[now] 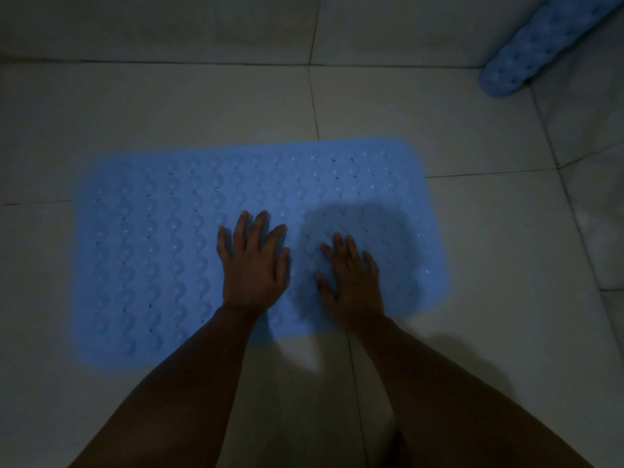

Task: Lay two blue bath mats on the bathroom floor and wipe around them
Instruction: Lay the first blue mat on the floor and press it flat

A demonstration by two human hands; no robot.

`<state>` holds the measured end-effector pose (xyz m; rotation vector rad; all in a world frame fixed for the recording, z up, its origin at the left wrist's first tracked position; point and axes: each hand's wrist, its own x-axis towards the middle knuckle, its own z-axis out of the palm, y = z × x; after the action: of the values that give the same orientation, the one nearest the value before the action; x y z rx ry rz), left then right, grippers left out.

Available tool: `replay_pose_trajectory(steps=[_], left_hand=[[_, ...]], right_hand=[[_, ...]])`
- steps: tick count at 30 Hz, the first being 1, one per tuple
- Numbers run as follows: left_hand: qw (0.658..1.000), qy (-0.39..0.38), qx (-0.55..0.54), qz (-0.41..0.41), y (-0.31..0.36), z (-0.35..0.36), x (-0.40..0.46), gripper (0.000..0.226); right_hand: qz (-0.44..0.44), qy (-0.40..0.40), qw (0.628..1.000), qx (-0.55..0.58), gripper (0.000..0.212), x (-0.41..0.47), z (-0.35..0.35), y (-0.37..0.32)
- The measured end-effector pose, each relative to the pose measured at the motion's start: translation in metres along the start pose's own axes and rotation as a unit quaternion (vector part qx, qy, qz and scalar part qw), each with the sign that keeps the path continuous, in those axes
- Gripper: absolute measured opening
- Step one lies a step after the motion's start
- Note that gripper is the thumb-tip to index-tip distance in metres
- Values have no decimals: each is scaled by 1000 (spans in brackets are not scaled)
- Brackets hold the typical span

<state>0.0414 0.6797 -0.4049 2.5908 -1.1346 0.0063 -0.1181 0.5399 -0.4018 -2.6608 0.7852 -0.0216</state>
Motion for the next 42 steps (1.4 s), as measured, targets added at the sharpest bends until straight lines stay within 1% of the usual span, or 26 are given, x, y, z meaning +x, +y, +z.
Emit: replay_pose_trajectory(steps=[4,6,11,14,18,21,23,26,28,32,34,37,39,41,42], left_hand=[[1000,6,-25,11,21,8,-9,48],[998,1,-45,41,42,13,-7,51],[989,-8,-69,131,110,30,-2,52],[981,-28,-77,175,152,48,-2,57],[980,-92,-47,169,187,70,-1,73],[977,-137,-7,164,193,78,1,93],[974,-155,9,166,192,78,2,100],[971,-171,6,169,193,76,2,101],[969,-175,1,171,194,74,2,99],[971,-175,-18,163,197,70,3,89],[969,-185,-47,159,195,69,5,82],[960,-188,-119,168,185,64,14,71],[959,-149,-165,175,172,56,20,63],[966,-88,-174,171,159,50,23,54],[968,-72,-172,168,155,47,23,51]], right_hand=[[26,48,990,128,48,26,-42,17],[39,76,989,122,45,40,-61,33],[52,124,989,58,38,57,-88,81],[60,138,987,51,32,65,-96,105],[53,162,984,47,33,70,-95,129],[81,176,979,60,31,69,-87,142],[80,179,979,60,31,67,-80,147],[82,169,980,70,34,67,-77,152],[86,170,979,75,31,70,-79,155],[86,177,979,56,28,67,-91,158],[88,164,982,26,31,57,-96,154],[93,114,989,-7,43,33,-87,151],[69,69,995,-31,54,9,-69,148],[53,11,997,-59,68,-10,-50,142],[58,-16,996,-71,75,-19,-42,136]])
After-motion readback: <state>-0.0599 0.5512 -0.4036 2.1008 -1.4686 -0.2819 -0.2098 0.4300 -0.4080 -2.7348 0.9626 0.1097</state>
